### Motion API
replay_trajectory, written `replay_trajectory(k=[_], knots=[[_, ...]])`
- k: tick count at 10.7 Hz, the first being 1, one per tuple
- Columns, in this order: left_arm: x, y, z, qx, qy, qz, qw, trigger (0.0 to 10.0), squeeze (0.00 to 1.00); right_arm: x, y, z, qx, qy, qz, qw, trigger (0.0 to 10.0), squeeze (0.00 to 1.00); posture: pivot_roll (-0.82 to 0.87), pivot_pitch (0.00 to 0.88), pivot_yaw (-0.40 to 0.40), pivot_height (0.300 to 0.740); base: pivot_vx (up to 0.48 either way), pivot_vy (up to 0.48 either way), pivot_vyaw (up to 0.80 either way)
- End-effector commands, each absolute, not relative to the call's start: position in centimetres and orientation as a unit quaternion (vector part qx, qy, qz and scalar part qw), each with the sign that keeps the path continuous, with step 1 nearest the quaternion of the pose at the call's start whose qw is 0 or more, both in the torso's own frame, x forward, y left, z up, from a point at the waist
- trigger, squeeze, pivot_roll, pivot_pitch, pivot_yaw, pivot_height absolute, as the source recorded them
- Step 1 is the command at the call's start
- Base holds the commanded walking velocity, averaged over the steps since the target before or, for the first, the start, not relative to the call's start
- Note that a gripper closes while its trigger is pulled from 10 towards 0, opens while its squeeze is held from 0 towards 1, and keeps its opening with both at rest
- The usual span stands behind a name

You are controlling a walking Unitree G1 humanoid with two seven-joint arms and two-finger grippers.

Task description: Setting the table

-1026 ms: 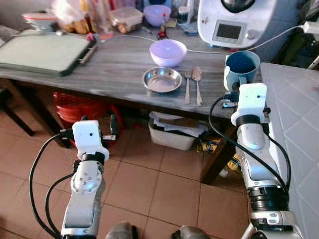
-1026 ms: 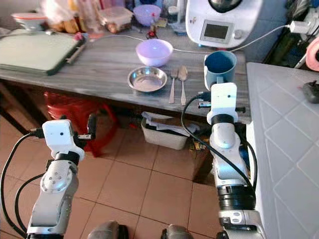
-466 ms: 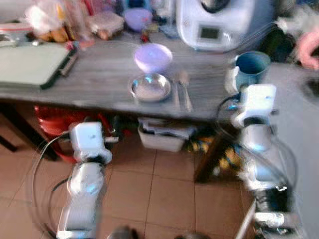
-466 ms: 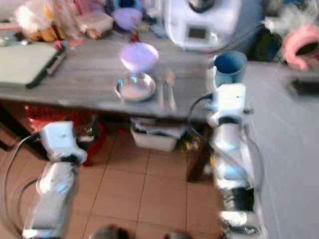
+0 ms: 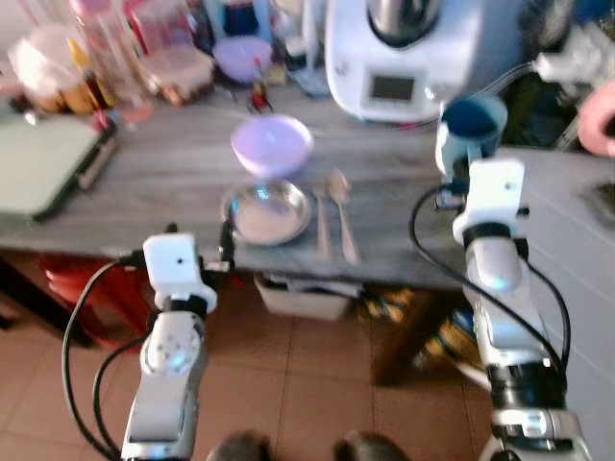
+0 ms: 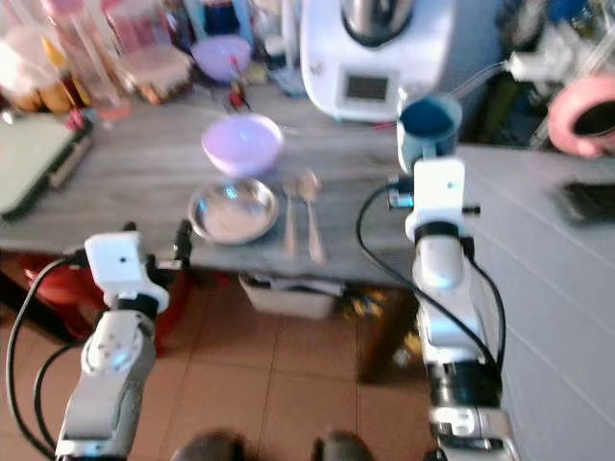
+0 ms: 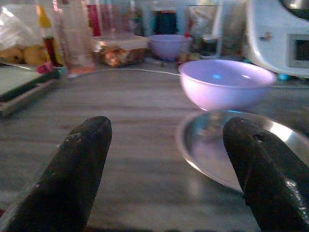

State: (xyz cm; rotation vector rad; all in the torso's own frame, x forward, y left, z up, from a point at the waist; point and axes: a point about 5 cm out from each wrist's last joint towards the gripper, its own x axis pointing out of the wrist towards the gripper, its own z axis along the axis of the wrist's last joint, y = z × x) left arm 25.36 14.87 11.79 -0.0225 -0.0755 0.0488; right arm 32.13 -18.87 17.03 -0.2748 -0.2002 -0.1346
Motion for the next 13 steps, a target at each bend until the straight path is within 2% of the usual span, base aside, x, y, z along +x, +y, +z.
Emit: replay_trajectory(k=[1, 5, 6, 9, 13], knots=[[25.2, 15.8, 12.0, 0.0, -0.04, 0.041, 0.998, 10.0, 0.0, 32.3, -18.2, 17.6, -0.13, -0.113, -0.057, 0.983, 10.0, 0.0, -0.03, 0.086, 0.021, 0.74, 0.0, 0.0, 0.0], [24.8, 16.6, 12.2, 0.017, -0.038, 0.053, 0.998, 10.0, 0.0, 34.1, -19.0, 18.8, -0.11, -0.121, -0.044, 0.986, 10.0, 0.0, -0.01, 0.115, 0.042, 0.74, 0.0, 0.0, 0.0], [24.3, 16.9, 12.3, 0.025, -0.034, 0.049, 0.998, 10.0, 0.0, 35.3, -18.8, 19.5, -0.088, -0.121, -0.024, 0.988, 10.0, 0.0, 0.01, 0.129, 0.054, 0.74, 0.0, 0.0, 0.0], [23.7, 17.6, 12.7, 0.035, -0.032, 0.051, 0.998, 10.0, 0.0, 36.5, -17.3, 20.3, -0.06, -0.131, 0.031, 0.989, 10.0, 0.0, 0.04, 0.152, 0.067, 0.74, 0.0, 0.0, 0.0], [22.4, 17.9, 13.0, 0.045, -0.017, 0.047, 0.998, 10.0, 0.0, 37.7, -17.7, 20.0, -0.047, -0.119, 0.027, 0.991, 10.0, 0.0, 0.09, 0.198, 0.084, 0.74, 0.0, 0.0, 0.0]])
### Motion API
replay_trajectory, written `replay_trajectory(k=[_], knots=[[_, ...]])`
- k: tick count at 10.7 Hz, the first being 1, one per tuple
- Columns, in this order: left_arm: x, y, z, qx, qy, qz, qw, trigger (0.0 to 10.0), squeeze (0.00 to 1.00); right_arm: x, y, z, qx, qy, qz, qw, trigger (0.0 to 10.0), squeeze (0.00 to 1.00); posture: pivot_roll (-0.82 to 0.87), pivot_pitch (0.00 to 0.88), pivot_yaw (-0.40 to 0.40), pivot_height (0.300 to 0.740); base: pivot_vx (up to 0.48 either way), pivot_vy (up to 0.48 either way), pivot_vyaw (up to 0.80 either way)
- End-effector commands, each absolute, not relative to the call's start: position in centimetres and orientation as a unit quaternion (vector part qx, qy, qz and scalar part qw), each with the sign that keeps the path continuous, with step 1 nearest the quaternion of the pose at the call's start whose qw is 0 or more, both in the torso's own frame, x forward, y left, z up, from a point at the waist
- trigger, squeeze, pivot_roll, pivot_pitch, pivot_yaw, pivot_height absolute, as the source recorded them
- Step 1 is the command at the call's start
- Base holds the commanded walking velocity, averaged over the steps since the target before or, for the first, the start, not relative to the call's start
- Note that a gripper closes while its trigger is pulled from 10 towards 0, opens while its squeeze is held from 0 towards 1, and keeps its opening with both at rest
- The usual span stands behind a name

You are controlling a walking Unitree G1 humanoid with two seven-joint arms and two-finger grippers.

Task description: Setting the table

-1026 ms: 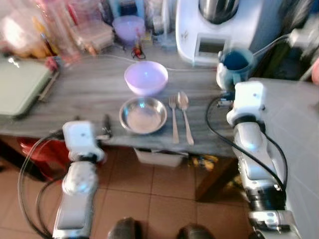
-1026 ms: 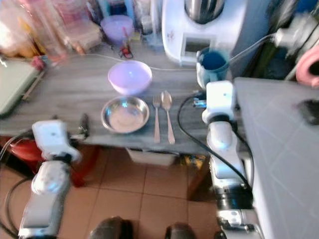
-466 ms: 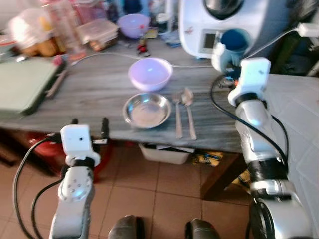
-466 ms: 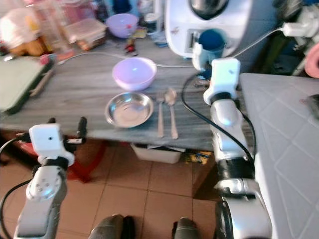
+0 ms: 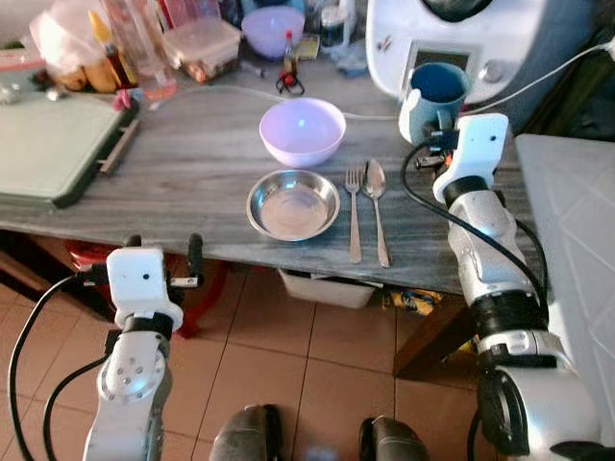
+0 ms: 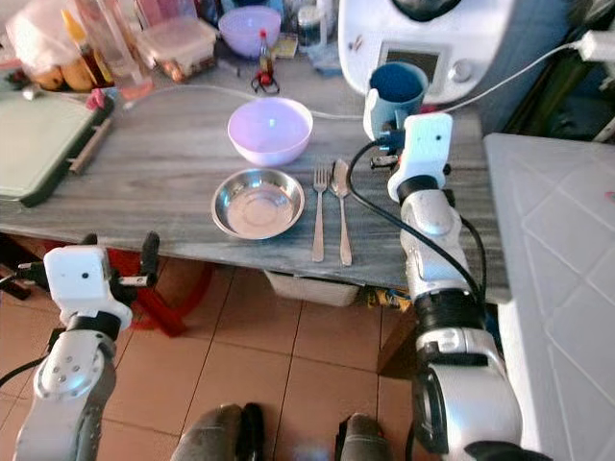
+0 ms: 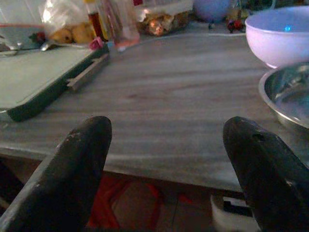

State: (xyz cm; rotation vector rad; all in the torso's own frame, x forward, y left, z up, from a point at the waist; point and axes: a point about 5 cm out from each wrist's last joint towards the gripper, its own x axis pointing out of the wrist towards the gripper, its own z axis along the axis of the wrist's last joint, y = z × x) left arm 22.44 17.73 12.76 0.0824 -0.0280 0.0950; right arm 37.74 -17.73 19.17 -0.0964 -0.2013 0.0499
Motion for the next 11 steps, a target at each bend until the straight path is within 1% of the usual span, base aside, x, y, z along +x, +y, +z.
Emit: replay_trajectory(k=[1, 5, 11], knots=[[22.0, 18.0, 13.0, 0.048, -0.012, 0.046, 0.998, 10.0, 0.0, 38.1, -17.5, 20.1, -0.041, -0.118, 0.034, 0.992, 10.0, 0.0, 0.1, 0.216, 0.089, 0.74, 0.0, 0.0, 0.0], [20.9, 18.4, 13.3, 0.056, 0.003, 0.046, 0.997, 10.0, 0.0, 39.1, -15.6, 20.3, -0.021, -0.115, 0.083, 0.99, 10.0, 0.0, 0.13, 0.249, 0.097, 0.74, 0.0, 0.0, 0.0], [20.1, 18.6, 13.6, 0.061, 0.017, 0.05, 0.997, 10.0, 0.0, 40.2, -14.4, 20.9, -0.012, -0.111, 0.125, 0.986, 10.0, 0.0, 0.16, 0.271, 0.102, 0.74, 0.0, 0.0, 0.0]])
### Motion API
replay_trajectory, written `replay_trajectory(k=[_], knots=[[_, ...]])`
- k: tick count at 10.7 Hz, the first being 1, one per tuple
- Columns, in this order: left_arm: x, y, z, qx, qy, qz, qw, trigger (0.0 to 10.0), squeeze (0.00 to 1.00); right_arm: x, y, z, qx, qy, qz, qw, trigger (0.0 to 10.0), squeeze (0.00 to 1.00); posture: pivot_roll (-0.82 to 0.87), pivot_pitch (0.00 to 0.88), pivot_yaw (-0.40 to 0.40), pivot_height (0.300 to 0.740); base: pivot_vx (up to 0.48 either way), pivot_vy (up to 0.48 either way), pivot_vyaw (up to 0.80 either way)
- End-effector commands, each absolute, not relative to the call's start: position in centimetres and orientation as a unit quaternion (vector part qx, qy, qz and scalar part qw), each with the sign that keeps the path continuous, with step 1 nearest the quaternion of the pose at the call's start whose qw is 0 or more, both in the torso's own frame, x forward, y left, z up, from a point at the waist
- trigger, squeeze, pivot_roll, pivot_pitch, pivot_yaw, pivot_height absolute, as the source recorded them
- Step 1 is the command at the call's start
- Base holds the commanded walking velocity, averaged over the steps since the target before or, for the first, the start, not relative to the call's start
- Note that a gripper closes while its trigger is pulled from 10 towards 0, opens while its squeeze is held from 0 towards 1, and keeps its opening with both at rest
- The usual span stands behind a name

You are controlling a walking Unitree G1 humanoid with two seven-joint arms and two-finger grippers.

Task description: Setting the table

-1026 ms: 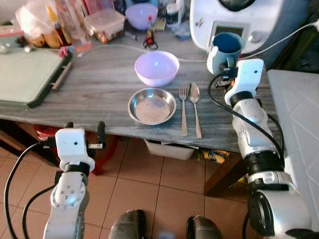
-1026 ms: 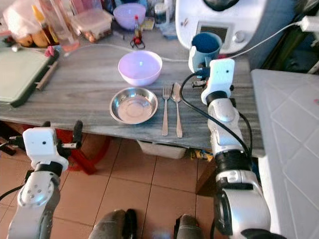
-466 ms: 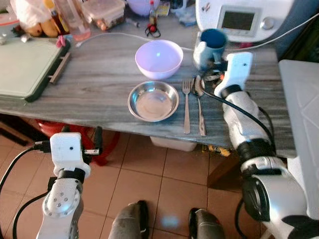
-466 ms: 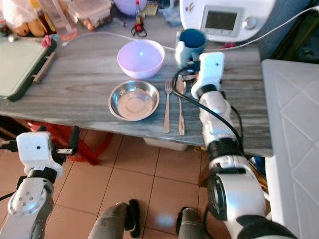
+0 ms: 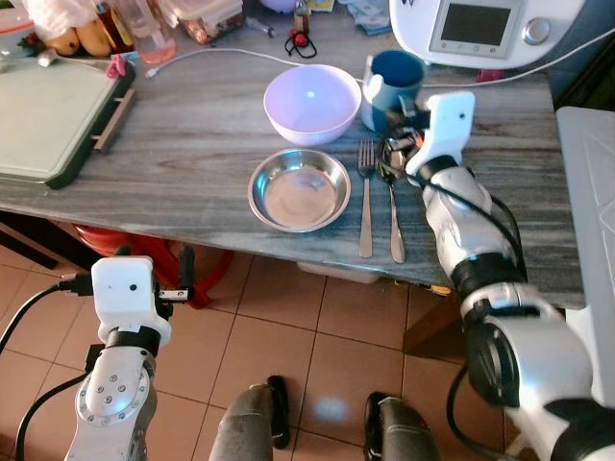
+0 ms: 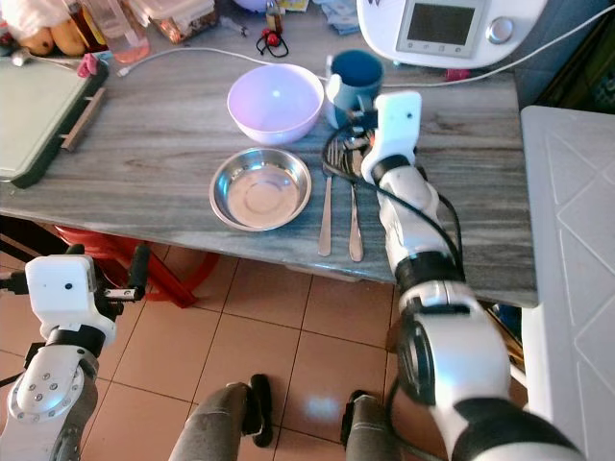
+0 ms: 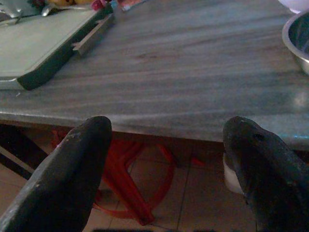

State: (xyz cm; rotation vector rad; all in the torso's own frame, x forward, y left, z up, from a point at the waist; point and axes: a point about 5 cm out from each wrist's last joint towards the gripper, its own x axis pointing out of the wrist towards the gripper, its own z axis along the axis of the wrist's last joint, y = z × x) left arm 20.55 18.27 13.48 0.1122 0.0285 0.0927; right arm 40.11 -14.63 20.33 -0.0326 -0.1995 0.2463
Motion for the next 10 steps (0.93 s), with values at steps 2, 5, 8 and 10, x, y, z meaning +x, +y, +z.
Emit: replay_trajectory(k=[2, 5, 8, 10], knots=[[20.1, 18.6, 13.6, 0.061, 0.019, 0.05, 0.997, 10.0, 0.0, 40.2, -13.7, 21.0, -0.009, -0.113, 0.148, 0.982, 10.0, 0.0, 0.17, 0.271, 0.099, 0.74, 0.0, 0.0, 0.0], [20.2, 18.4, 13.6, 0.058, 0.02, 0.048, 0.997, 10.0, 0.0, 40.2, -14.2, 20.2, -0.036, -0.098, 0.139, 0.985, 10.0, 0.0, 0.16, 0.266, 0.094, 0.74, 0.0, 0.0, 0.0], [20.6, 18.1, 13.4, 0.053, 0.018, 0.045, 0.997, 10.0, 0.0, 40.0, -15.6, 19.9, -0.051, -0.101, 0.119, 0.986, 10.0, 0.94, 0.14, 0.254, 0.09, 0.74, 0.0, 0.0, 0.0], [20.9, 17.9, 13.4, 0.051, 0.015, 0.042, 0.998, 10.0, 0.0, 40.0, -16.1, 19.8, -0.056, -0.099, 0.112, 0.987, 10.0, 1.0, 0.14, 0.245, 0.085, 0.74, 0.0, 0.0, 0.0]])
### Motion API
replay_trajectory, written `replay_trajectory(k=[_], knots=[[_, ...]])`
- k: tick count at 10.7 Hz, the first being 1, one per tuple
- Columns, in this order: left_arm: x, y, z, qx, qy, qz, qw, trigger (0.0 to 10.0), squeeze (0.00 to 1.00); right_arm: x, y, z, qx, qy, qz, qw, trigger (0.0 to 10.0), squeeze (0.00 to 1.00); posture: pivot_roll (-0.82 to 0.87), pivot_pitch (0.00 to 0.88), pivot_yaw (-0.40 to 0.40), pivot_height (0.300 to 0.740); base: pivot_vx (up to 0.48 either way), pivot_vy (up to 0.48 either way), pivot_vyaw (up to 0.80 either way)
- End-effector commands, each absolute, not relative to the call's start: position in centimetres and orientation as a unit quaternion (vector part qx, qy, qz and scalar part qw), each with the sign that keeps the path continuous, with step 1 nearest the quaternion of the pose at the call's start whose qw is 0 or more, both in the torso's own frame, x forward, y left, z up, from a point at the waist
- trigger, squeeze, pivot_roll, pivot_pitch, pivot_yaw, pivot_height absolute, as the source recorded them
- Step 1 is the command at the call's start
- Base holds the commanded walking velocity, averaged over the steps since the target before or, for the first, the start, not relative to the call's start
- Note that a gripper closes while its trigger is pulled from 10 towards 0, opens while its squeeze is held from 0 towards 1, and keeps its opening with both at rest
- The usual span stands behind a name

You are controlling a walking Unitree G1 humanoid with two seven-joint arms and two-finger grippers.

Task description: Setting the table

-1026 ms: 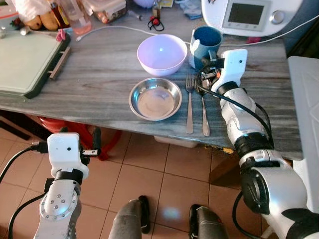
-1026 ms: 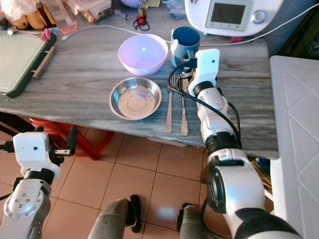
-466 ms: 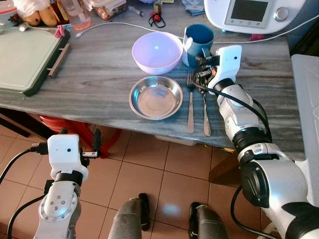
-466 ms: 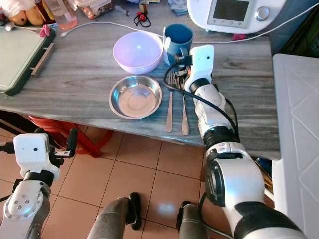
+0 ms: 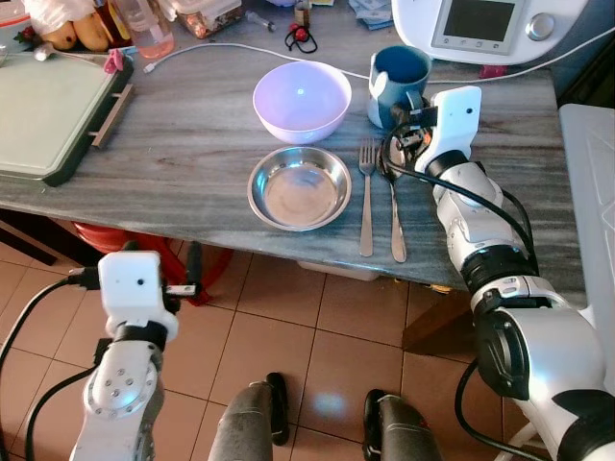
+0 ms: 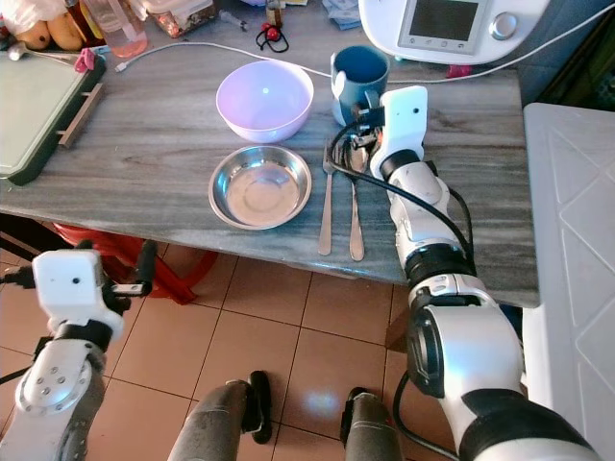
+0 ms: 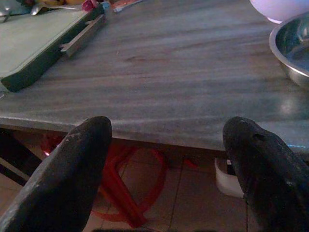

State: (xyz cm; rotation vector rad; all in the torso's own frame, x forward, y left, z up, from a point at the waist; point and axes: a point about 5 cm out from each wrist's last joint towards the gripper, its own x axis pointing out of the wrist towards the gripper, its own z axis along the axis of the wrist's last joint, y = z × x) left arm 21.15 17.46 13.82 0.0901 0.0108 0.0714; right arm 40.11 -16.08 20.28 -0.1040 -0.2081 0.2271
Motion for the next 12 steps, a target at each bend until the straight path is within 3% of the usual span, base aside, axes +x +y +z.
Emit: replay_trajectory(k=[1, 4, 6, 10, 11, 12], knots=[[21.1, 17.8, 13.3, 0.049, 0.015, 0.042, 0.998, 10.0, 0.0, 39.9, -16.2, 19.6, -0.058, -0.098, 0.113, 0.987, 10.0, 1.0, 0.13, 0.234, 0.082, 0.74, 0.0, 0.0, 0.0], [21.6, 17.5, 13.1, 0.045, 0.012, 0.04, 0.998, 10.0, 0.0, 39.4, -16.6, 19.2, -0.066, -0.101, 0.116, 0.986, 10.0, 1.0, 0.11, 0.213, 0.073, 0.74, 0.0, 0.0, 0.0], [22.2, 17.3, 13.0, 0.041, 0.006, 0.039, 0.998, 10.0, 0.0, 39.0, -17.1, 19.9, -0.071, -0.125, 0.11, 0.983, 10.0, 0.91, 0.09, 0.193, 0.066, 0.74, 0.0, 0.0, 0.0], [23.0, 17.6, 12.6, 0.035, -0.002, 0.061, 0.998, 10.0, 0.0, 35.3, -17.0, 20.2, -0.049, -0.173, 0.078, 0.981, 10.0, 0.97, 0.06, 0.137, 0.051, 0.74, 0.0, 0.0, 0.0], [23.2, 17.8, 12.2, 0.036, 0.002, 0.072, 0.997, 10.0, 0.0, 33.8, -16.1, 18.8, -0.021, -0.153, 0.08, 0.985, 10.0, 0.0, 0.03, 0.111, 0.049, 0.74, 0.0, 0.0, 0.0], [23.4, 17.8, 11.9, 0.032, 0.003, 0.071, 0.997, 10.0, 0.0, 32.0, -15.0, 17.4, -0.017, -0.134, 0.089, 0.987, 10.0, 0.0, 0.03, 0.096, 0.047, 0.74, 0.0, 0.0, 0.0]])
